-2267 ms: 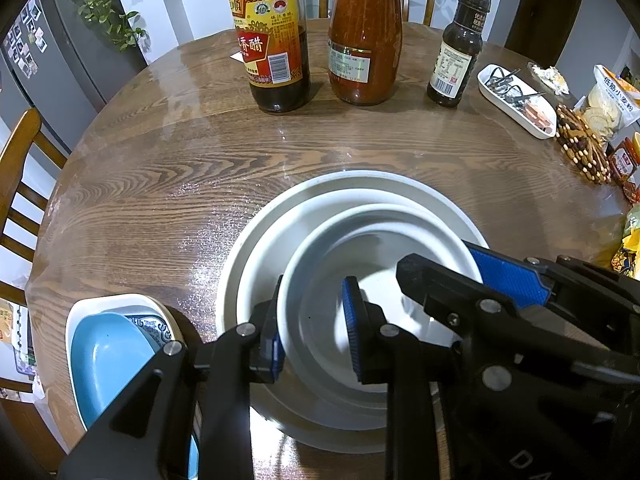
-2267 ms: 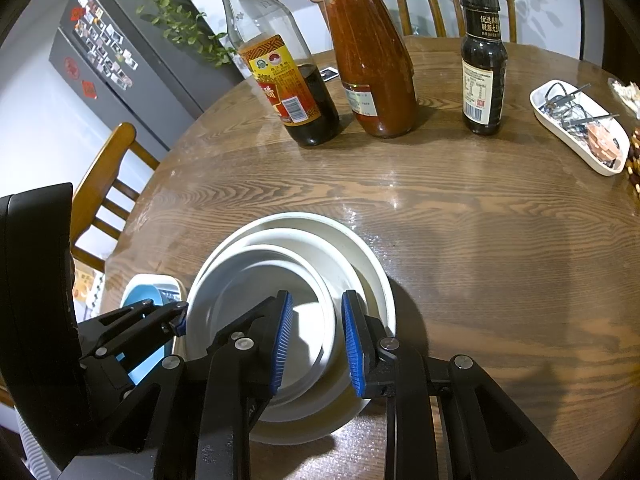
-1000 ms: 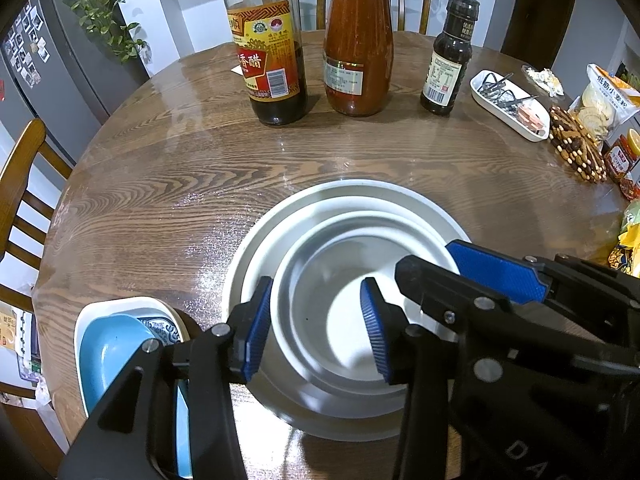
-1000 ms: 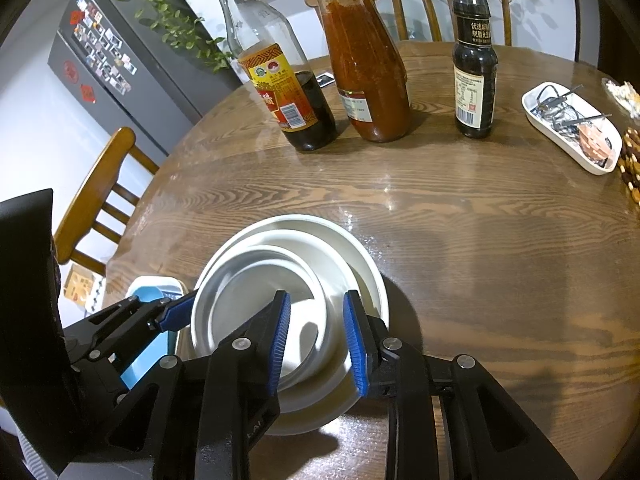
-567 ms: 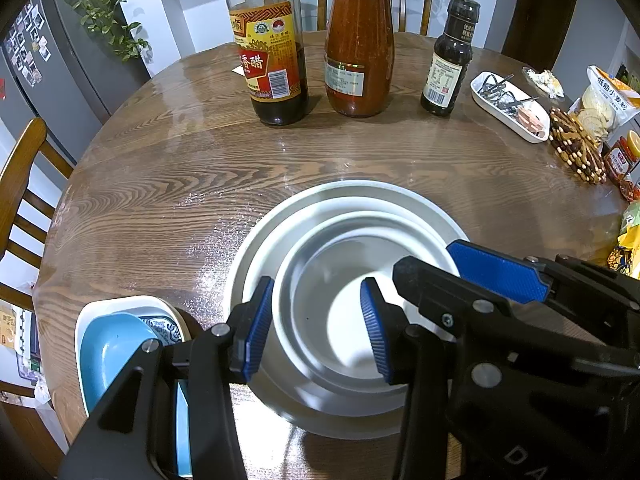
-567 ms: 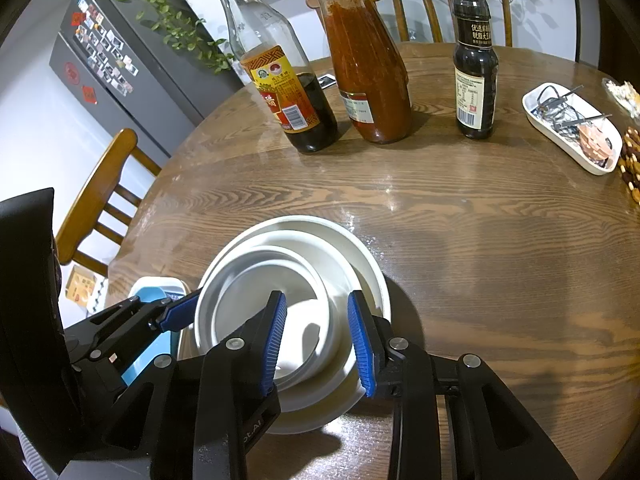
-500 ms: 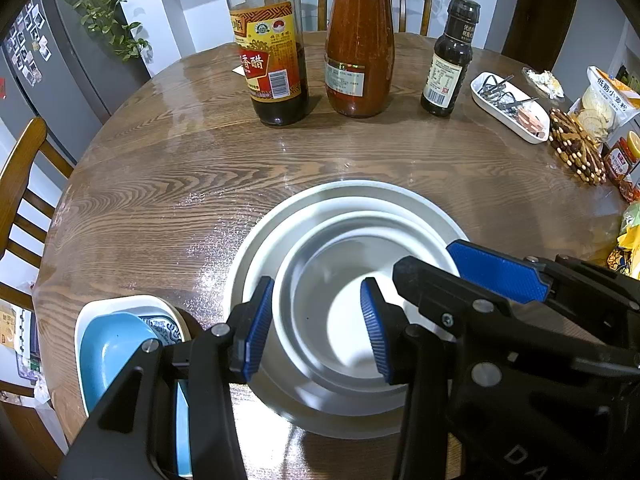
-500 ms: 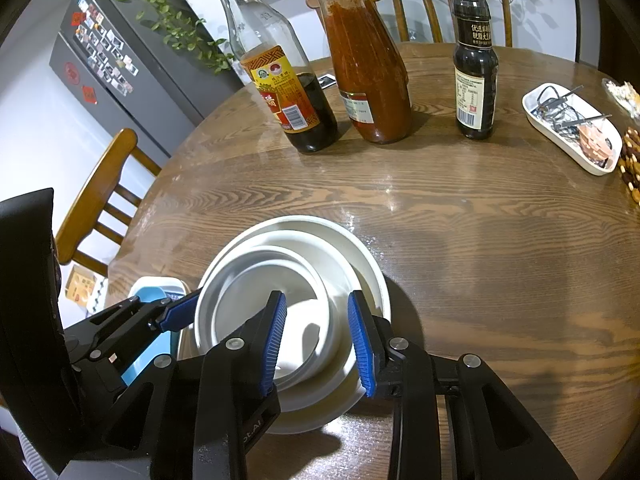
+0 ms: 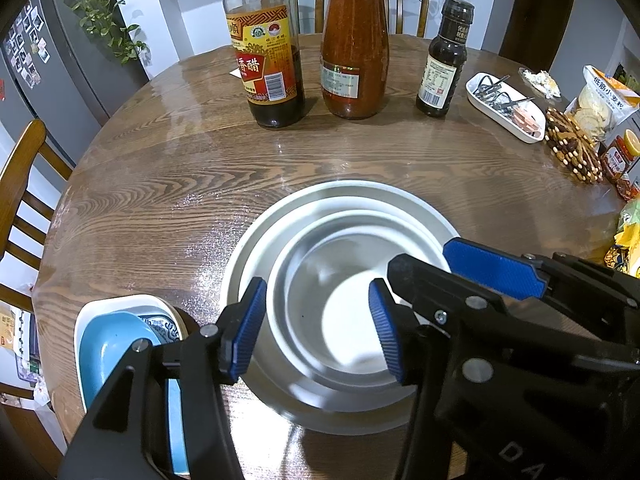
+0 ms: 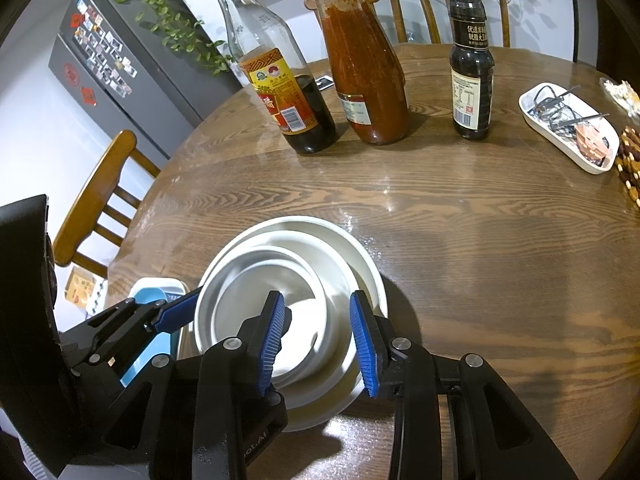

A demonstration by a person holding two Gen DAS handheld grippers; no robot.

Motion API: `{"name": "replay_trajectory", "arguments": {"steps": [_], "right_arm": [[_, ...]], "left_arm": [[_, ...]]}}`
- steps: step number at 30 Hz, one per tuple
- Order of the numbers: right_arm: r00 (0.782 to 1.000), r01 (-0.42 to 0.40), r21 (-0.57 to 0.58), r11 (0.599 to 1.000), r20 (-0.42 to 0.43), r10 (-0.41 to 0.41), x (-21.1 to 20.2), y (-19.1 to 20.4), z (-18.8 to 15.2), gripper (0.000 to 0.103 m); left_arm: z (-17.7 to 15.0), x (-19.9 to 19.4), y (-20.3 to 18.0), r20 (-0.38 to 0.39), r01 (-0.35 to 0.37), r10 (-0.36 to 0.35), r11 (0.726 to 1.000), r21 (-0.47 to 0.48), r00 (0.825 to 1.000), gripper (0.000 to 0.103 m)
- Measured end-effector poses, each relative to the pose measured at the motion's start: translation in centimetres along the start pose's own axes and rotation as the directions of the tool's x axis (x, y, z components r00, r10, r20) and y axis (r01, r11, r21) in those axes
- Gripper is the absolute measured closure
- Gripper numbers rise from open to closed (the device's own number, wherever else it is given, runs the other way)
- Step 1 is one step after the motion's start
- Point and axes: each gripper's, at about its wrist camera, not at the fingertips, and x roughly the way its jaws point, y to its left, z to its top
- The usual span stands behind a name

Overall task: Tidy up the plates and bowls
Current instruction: 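Pull the left tool back up from the nested bowls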

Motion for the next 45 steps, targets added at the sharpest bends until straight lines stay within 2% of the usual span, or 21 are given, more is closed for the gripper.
{"name": "replay_trajectory", "arguments": {"steps": [4,23,28,32,35,37,39,45], "right_arm": [[1.000,0.004,0.005,1.000,0.000,-0.004,0.0,-0.1,0.0,0.061],[1.000,0.013,0.015,1.000,0.008,-0.014,-0.5,0.1,-0.3,0.059],[1.000,0.014,0.014,1.000,0.012,-0.015,-0.6,0.2,-0.3,0.059],[1.000,0.015,0.015,1.000,0.019,-0.015,-0.8,0.2,-0.4,0.058],[1.000,0.015,0.014,1.000,0.022,-0.015,-0.9,0.3,-0.4,0.058],[1.000,0.012,0.015,1.000,0.021,-0.013,-0.9,0.3,-0.4,0.057],[1.000,0.015,0.017,1.000,0.024,-0.015,-1.0,0.4,-0.4,0.048],[1.000,0.015,0.012,1.000,0.027,-0.015,-1.1,0.5,-0.5,0.047]], "left_arm": [[0.0,-0.1,-0.1,0.000,0.001,-0.001,1.000,0.002,1.000,0.051],[-0.1,-0.3,-0.3,0.012,-0.001,0.001,1.000,0.001,1.000,0.045],[-0.1,-0.6,-0.3,0.018,0.004,-0.004,1.000,-0.001,1.000,0.041],[-0.2,-1.0,-0.5,0.034,-0.020,0.020,1.000,0.005,0.999,0.031],[-0.2,-0.9,-0.1,0.032,-0.016,0.016,1.000,-0.008,0.999,0.030],[-0.2,-0.9,-0.1,0.033,-0.024,0.024,1.000,-0.009,0.999,0.030],[-0.2,-1.0,0.1,0.036,-0.026,0.026,1.000,-0.012,0.999,0.030],[-0.2,-1.0,0.2,0.036,-0.030,0.030,0.999,-0.020,0.999,0.030]]}}
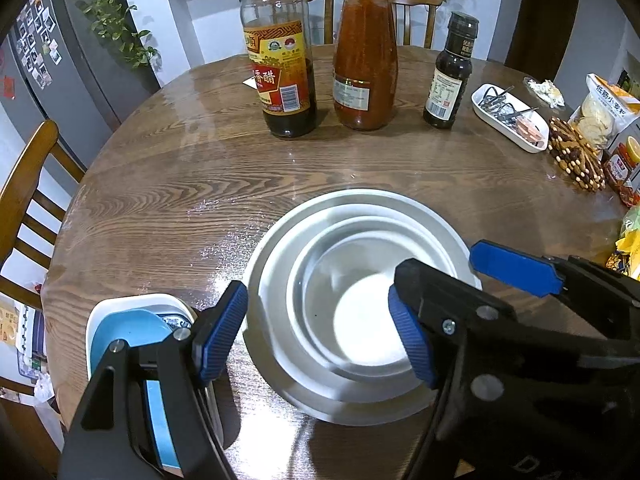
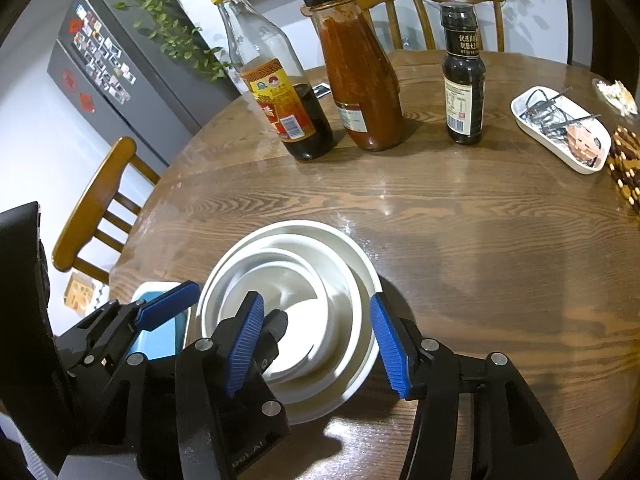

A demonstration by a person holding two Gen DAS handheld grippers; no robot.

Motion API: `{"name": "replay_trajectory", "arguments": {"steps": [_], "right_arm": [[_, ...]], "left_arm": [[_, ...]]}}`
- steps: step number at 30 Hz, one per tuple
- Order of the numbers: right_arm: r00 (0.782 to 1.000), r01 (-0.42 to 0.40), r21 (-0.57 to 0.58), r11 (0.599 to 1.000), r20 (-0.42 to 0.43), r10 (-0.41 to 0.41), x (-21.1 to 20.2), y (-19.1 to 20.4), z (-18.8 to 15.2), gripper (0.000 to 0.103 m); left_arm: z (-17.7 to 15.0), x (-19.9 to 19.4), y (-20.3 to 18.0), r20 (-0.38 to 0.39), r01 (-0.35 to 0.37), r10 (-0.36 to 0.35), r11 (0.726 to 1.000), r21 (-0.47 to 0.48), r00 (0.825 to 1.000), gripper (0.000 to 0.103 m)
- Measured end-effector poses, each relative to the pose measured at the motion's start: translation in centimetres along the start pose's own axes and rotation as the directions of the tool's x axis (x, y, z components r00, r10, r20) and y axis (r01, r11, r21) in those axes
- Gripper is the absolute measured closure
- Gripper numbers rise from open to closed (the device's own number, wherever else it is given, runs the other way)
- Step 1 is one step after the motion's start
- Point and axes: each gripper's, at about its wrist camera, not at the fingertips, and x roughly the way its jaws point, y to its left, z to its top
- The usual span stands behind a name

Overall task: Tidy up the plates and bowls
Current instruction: 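Pull the left tool back up from the nested bowls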

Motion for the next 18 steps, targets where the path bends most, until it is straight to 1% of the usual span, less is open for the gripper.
{"name": "replay_trajectory", "arguments": {"steps": [3,6,13,15,18], "right_arm": [[1.000,0.002,-0.001,1.000,0.000,-0.002,-0.04,0.04,-0.02,0.046],[1.000,0.006,0.003,1.000,-0.002,-0.006,0.00,0.04,-0.05,0.046],[1.000,0.012,0.003,1.000,-0.003,-0.012,-0.10,0.04,0.01,0.045],[1.000,0.014,0.004,1.000,-0.002,-0.014,-0.19,0.03,0.00,0.045],[1.000,0.017,0.007,1.000,0.001,-0.017,-0.33,0.03,-0.07,0.044]], "left_arm": [[0.00,-0.02,0.07,0.000,-0.002,0.002,1.000,-0.003,1.000,0.029],[-0.03,0.00,0.24,-0.003,-0.008,0.008,1.000,-0.007,1.000,0.025],[-0.04,-0.10,0.45,-0.005,-0.017,0.017,1.000,-0.019,1.000,0.024],[-0.02,-0.13,0.54,-0.006,-0.021,0.021,0.999,-0.025,1.000,0.019],[-0.08,-0.25,0.65,-0.004,-0.023,0.022,0.999,-0.028,1.000,0.018]]}}
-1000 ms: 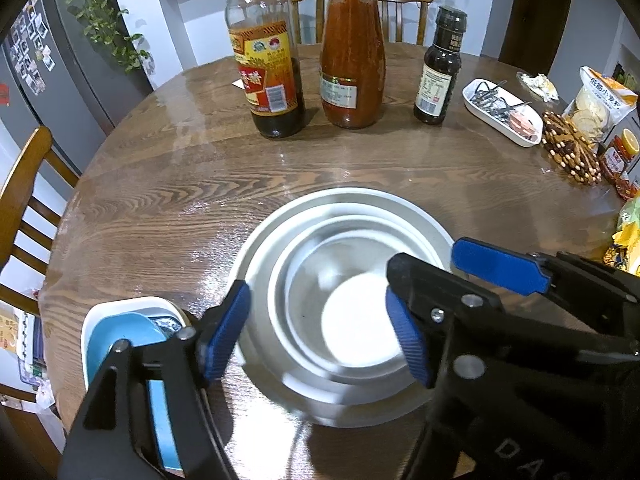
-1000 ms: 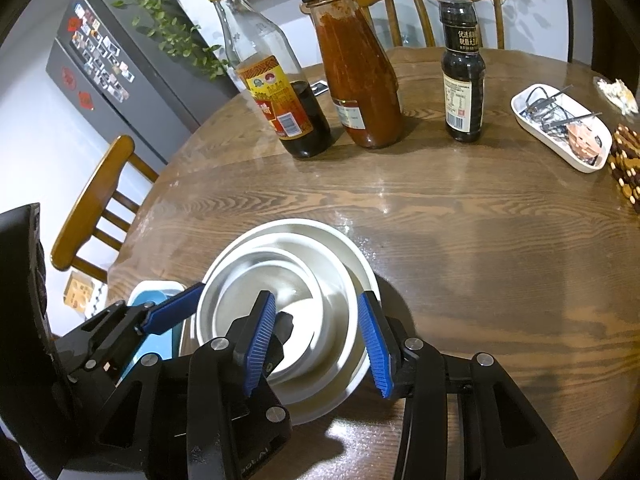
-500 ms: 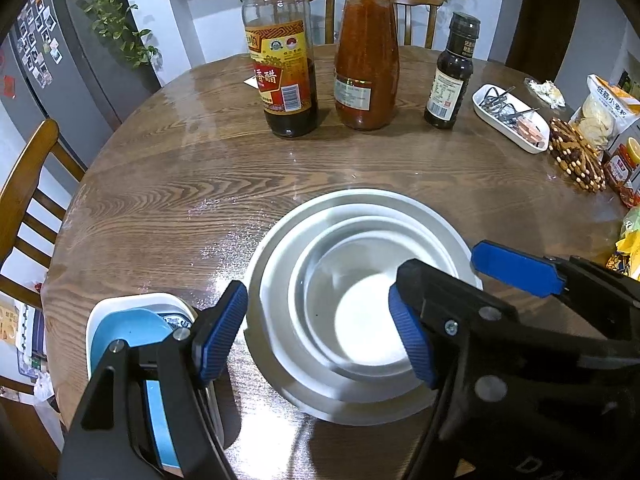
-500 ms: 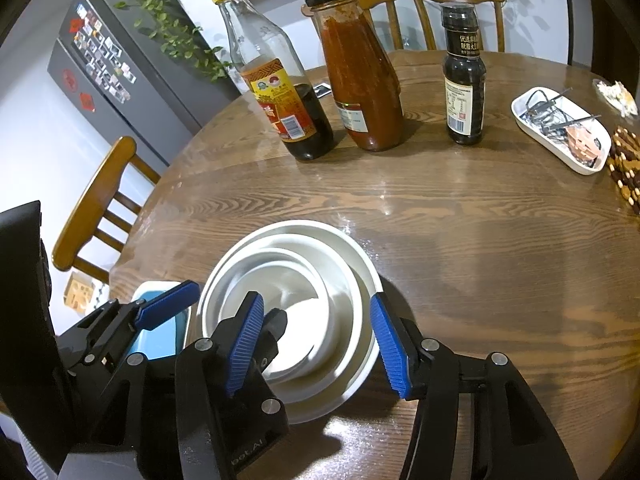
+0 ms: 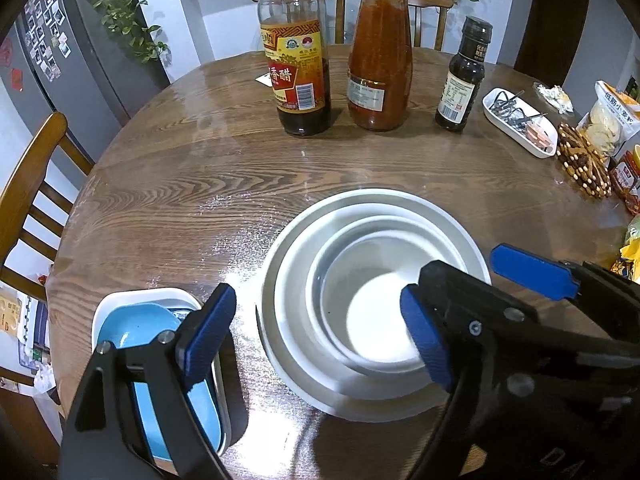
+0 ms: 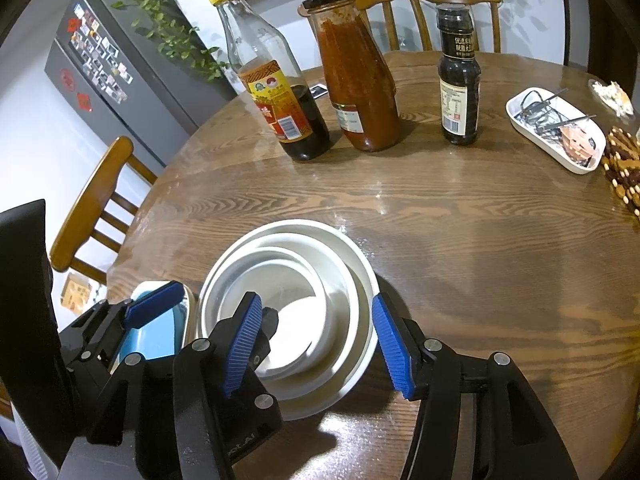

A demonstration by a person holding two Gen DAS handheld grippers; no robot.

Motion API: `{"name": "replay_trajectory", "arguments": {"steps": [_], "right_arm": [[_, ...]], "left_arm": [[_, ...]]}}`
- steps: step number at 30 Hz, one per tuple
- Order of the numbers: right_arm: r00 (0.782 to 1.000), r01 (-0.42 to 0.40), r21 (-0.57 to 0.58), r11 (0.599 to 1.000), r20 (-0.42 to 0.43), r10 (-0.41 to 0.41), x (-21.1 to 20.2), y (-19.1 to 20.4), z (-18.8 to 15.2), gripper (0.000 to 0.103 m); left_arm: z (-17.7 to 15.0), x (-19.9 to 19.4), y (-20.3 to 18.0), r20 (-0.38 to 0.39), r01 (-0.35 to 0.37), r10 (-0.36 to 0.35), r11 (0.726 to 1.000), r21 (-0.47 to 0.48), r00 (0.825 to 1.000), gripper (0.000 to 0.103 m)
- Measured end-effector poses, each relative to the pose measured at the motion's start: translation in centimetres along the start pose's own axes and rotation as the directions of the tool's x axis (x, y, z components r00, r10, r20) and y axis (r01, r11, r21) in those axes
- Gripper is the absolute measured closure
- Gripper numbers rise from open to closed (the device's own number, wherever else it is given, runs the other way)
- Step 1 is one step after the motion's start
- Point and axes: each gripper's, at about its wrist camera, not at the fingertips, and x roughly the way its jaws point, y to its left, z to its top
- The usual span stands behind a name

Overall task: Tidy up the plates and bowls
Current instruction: 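Pull the left tool back up from the nested bowls, then move the left tool to the rim of the large white bowl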

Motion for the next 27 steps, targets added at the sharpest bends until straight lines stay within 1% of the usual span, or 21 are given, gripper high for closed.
{"name": "replay_trajectory", "arguments": {"steps": [9,10,12,20,24,27], "right_arm": [[1.000,0.003,0.002,1.000,0.006,-0.003,-0.3,0.0,0.0,0.043],[1.000,0.004,0.002,1.000,0.008,-0.004,-0.3,0.0,-0.1,0.042],[1.000,0.005,0.003,1.000,0.016,-0.005,-0.6,0.0,-0.1,0.034],[1.000,0.001,0.000,1.000,0.026,-0.001,-1.2,0.3,-0.3,0.034],[1.000,-0.002,0.001,1.000,0.030,0.002,-1.5,0.4,-0.5,0.034],[0.999,-0.005,0.004,1.000,0.035,0.004,-1.8,0.4,-0.7,0.034]], "left_arm": [[-0.1,-0.3,0.1,0.007,-0.003,0.003,1.000,-0.002,1.000,0.016],[-0.1,-0.4,0.1,0.009,-0.006,0.006,1.000,-0.003,1.000,0.015],[-0.1,-0.5,0.2,0.014,-0.008,0.008,1.000,-0.008,1.000,0.012],[-0.2,-1.1,0.6,0.024,-0.018,0.019,1.000,-0.024,1.000,0.009],[-0.3,-1.4,0.7,0.031,-0.025,0.026,0.999,-0.034,0.999,0.005],[-0.5,-1.7,0.9,0.036,-0.029,0.031,0.999,-0.043,0.999,0.004]]}}
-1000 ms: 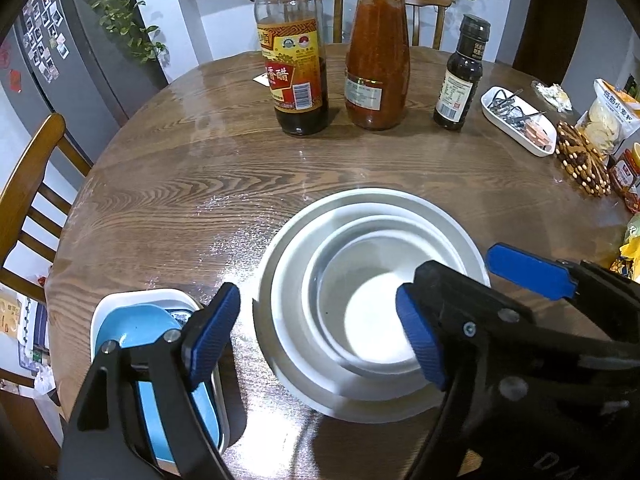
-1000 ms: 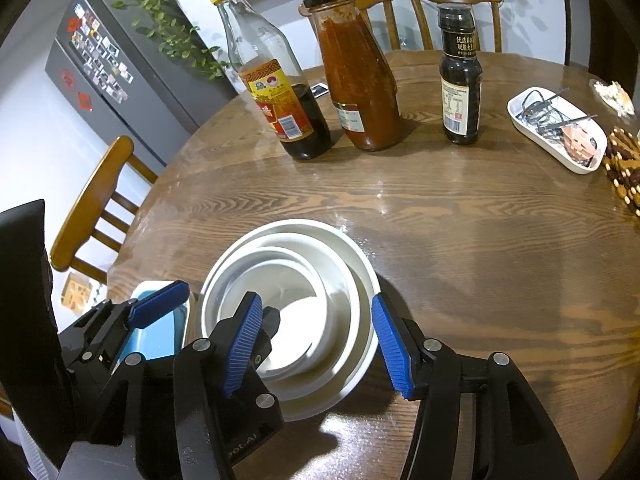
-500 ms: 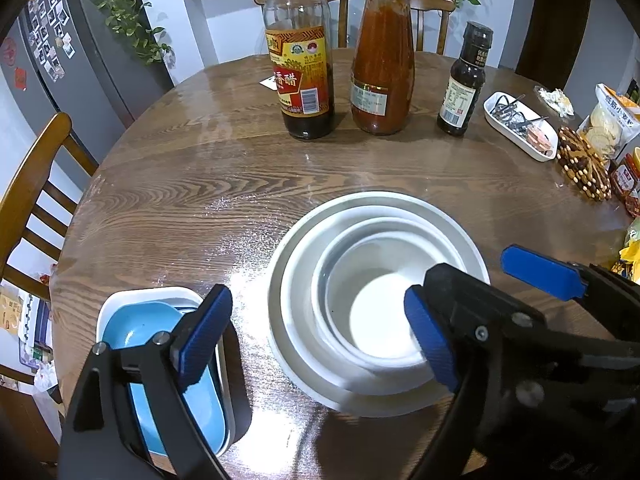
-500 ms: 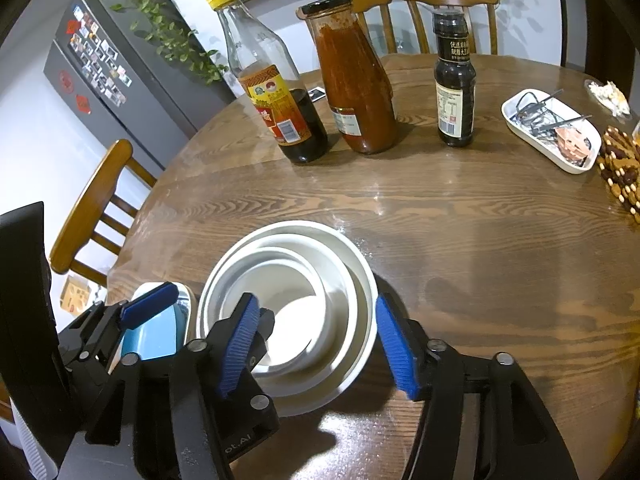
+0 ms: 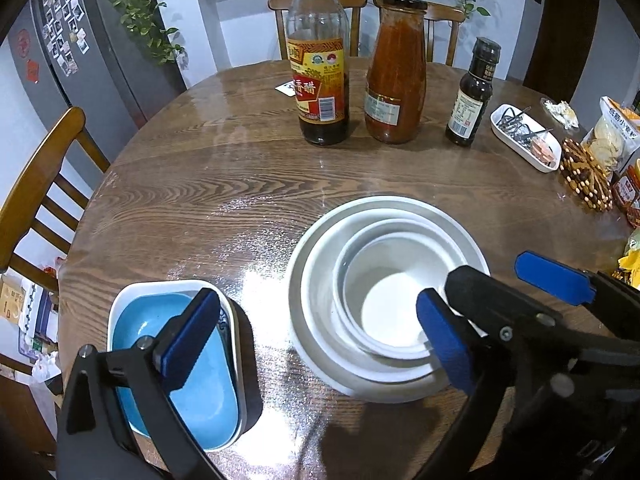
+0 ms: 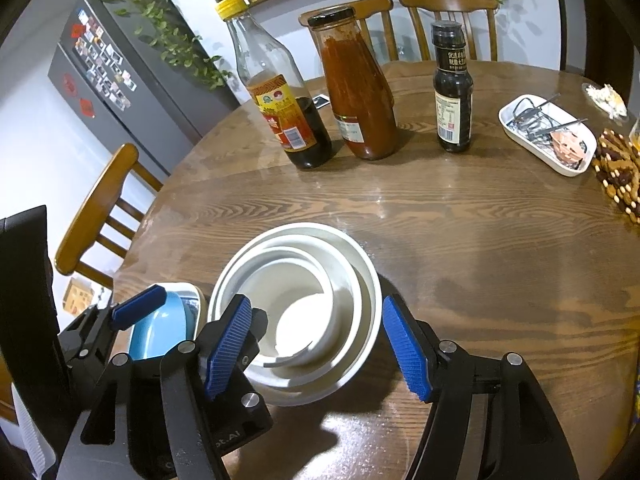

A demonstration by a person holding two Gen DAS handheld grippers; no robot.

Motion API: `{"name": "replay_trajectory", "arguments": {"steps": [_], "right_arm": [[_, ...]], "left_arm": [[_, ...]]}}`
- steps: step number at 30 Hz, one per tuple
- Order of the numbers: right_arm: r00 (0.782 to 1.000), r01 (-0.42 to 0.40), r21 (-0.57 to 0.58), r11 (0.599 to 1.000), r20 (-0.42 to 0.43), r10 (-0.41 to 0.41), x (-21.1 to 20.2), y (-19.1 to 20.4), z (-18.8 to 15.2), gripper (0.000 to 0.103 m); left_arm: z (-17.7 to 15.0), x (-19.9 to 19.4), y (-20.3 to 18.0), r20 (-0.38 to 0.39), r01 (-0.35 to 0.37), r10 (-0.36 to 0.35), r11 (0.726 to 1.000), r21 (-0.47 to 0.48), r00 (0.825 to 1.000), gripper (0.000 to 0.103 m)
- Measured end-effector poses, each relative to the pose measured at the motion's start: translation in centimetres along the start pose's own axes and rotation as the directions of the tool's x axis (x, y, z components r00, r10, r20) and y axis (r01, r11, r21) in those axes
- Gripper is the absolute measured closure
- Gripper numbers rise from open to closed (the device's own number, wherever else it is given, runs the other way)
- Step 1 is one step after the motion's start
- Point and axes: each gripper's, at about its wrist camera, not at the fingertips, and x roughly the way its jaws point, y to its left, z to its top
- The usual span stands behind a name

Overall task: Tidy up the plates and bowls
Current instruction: 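Move the left tool to the rim of the large white bowl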

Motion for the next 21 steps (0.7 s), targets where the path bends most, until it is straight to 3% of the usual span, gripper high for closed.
{"name": "replay_trajectory", "arguments": {"steps": [11,21], "right_arm": [[1.000,-0.013,0.022,1.000,0.017,0.012,-1.0,-0.4,-0.3,0.033],[1.000,-0.014,0.081,0.997,0.012,0.013,-1.2,-2.4,0.0,0.034]], "left_arm": [[-0.5,-0.8,0.4,0.009,0.001,-0.001,1.000,-0.010,1.000,0.003],[-0.7,-0.7,2.7,-0.035,0.069,-0.071,0.994,-0.080,0.997,0.004]]}}
